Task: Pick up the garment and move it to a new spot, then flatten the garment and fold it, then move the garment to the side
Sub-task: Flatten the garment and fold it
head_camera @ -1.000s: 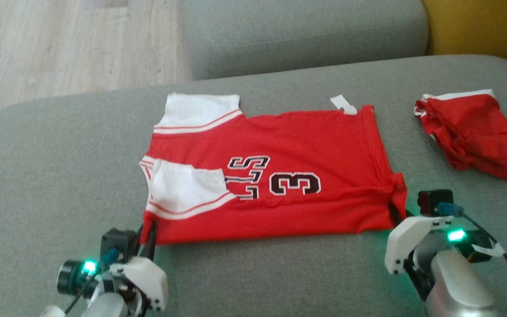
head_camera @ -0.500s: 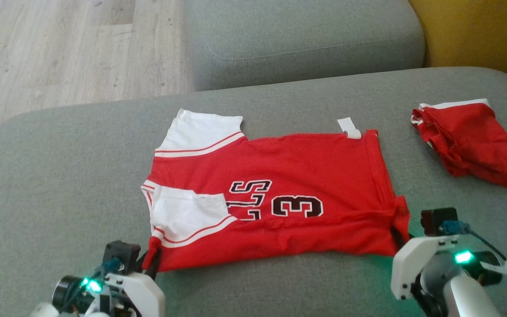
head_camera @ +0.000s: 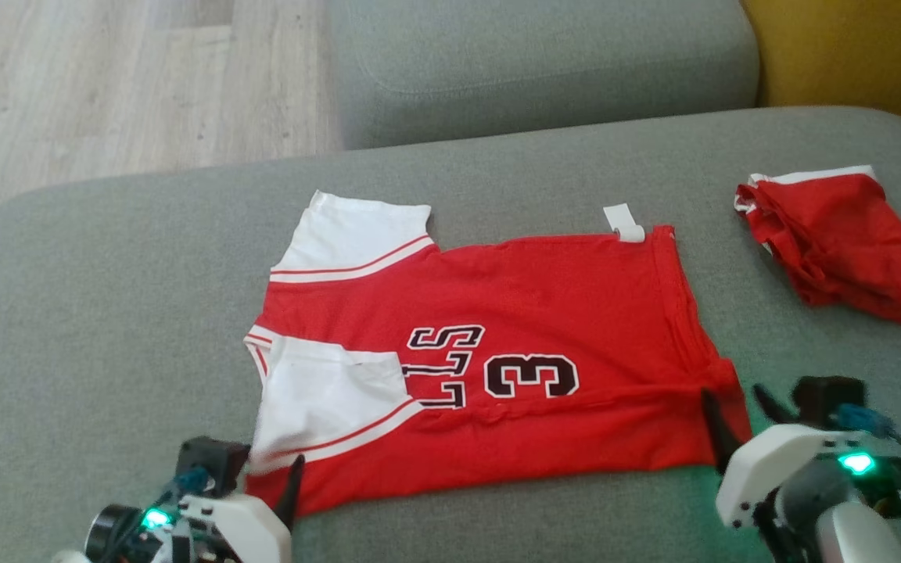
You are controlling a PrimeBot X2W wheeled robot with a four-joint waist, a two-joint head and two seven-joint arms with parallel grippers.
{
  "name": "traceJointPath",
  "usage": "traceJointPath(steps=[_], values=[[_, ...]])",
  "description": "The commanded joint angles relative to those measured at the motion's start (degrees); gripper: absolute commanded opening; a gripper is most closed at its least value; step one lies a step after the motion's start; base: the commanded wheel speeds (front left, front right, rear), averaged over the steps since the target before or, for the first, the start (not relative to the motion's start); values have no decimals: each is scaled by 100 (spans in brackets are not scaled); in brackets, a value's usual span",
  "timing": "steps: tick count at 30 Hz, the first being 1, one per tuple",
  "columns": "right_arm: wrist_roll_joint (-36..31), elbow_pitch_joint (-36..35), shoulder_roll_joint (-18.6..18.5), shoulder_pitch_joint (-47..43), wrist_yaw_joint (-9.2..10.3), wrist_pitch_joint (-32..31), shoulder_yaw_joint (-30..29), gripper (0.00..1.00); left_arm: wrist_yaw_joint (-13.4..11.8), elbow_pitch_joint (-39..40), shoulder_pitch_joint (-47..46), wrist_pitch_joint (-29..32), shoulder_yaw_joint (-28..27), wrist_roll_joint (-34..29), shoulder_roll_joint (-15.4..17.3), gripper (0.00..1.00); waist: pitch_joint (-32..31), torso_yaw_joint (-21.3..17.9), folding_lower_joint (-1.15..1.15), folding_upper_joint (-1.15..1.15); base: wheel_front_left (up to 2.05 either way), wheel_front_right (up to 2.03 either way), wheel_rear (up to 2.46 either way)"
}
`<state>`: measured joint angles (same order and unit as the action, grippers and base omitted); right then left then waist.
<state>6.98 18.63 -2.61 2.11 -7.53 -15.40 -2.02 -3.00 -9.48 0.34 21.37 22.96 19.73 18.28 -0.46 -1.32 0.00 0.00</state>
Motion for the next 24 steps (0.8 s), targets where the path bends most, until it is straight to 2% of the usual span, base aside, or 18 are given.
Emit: traceJointPath(steps=[1, 3, 7, 9, 11, 14, 19, 24], values=[[15, -223, -31, 263, 4, 209, 81, 100, -69, 179, -246, -103, -257, -39, 87, 100, 44, -11, 0, 0, 0, 0, 0], [175, -233, -30, 352, 4, 658, 55, 100, -190, 231, -319, -380, -331, -109, 44, 100, 107, -20, 0, 0, 0, 0, 0], [359, -347, -29, 510, 4, 1812, 240, 100, -692, 430, -662, -1906, -725, -454, -110, 100, 238, -32, 0, 0, 0, 0, 0], [503, -335, -28, 536, 4, 2324, 276, 100, -714, 496, -788, -2753, -878, -378, -293, 100, 289, -36, 0, 0, 0, 0, 0], [500, -320, -28, 559, 4, 2714, 362, 100, -683, 421, -849, -3296, -938, -374, -368, 100, 333, -52, 0, 0, 0, 0, 0], [413, -353, -28, 589, 4, 2963, 478, 100, -552, 221, -906, -3542, -933, -327, -493, 100, 425, -94, 0, 0, 0, 0, 0], [247, -535, -28, 713, 4, 3034, 561, 100, -394, -203, -1113, -3621, -845, -417, -619, 100, 676, -203, 0, 0, 0, 0, 0], [195, -897, -27, 881, 4, 3038, 574, 100, -182, -497, -1699, -3633, -827, -526, -552, 100, 1052, -303, 0, 0, 0, 0, 0]])
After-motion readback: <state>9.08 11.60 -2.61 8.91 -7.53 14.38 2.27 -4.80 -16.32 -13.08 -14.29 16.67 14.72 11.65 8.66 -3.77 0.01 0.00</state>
